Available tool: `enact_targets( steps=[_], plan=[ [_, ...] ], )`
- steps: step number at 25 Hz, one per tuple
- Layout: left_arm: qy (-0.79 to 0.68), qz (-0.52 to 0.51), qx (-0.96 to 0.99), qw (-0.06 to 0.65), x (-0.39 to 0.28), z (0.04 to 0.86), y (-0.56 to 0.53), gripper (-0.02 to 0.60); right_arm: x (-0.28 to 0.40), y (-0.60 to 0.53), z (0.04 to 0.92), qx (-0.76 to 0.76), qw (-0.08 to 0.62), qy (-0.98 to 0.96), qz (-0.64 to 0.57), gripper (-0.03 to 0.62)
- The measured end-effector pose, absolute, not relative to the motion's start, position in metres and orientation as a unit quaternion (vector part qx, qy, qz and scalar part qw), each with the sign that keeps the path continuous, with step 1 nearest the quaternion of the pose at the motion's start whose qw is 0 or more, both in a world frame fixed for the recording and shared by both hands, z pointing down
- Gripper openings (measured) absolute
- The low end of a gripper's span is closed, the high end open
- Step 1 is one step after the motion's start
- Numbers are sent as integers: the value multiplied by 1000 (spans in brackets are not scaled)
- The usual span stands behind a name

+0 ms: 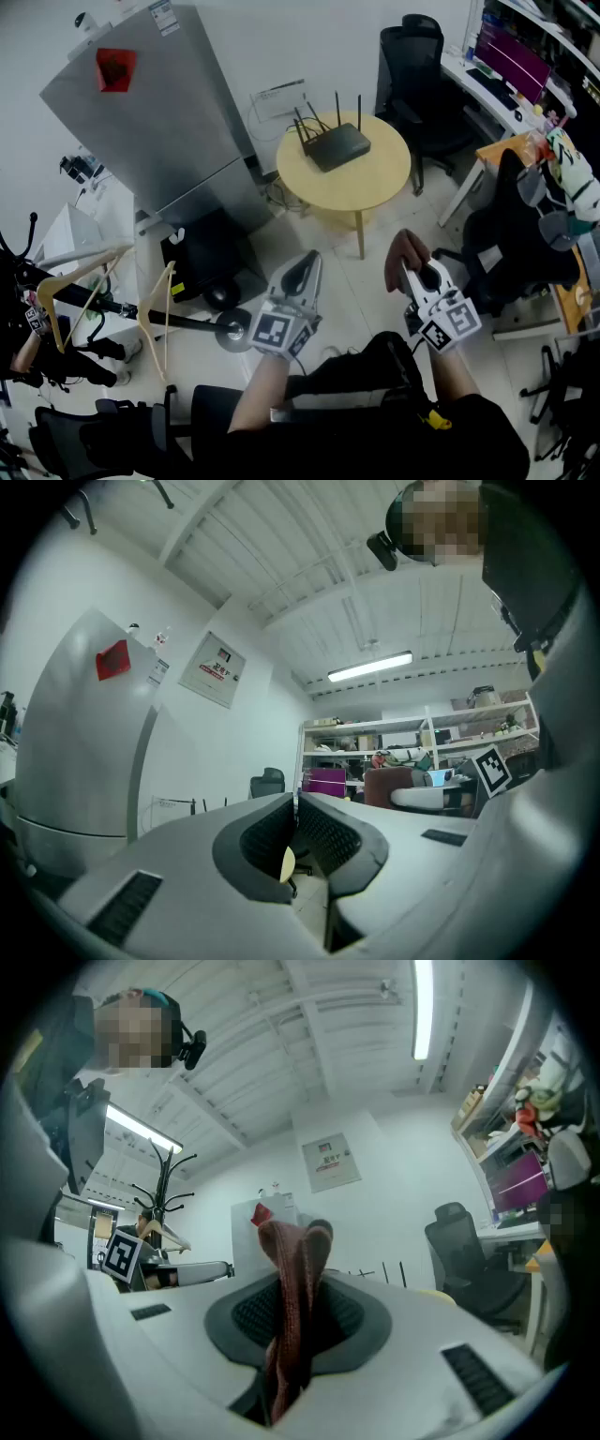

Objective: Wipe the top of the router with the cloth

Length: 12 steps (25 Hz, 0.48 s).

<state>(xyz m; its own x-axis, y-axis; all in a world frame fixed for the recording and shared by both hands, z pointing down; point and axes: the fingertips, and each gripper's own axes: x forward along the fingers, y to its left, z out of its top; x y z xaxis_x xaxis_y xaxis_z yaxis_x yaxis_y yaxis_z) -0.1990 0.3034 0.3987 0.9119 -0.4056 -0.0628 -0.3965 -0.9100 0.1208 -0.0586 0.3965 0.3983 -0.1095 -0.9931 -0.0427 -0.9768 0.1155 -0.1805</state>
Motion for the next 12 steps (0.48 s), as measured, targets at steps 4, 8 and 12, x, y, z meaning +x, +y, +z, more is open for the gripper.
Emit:
enact_targets(
  steps=[4, 8, 12],
  plan=[
    [-203, -52, 976, 60, -197, 394, 294, 6, -69, 378, 398, -651, 66, 755, -43, 64],
    [-215, -79, 972, 55, -183, 394, 275, 5, -48, 356, 394, -639, 70, 765, -35, 64],
    [-225, -106, 966, 64, -142, 384, 254, -9, -8, 335, 384, -620, 76, 780, -15, 64]
  ],
)
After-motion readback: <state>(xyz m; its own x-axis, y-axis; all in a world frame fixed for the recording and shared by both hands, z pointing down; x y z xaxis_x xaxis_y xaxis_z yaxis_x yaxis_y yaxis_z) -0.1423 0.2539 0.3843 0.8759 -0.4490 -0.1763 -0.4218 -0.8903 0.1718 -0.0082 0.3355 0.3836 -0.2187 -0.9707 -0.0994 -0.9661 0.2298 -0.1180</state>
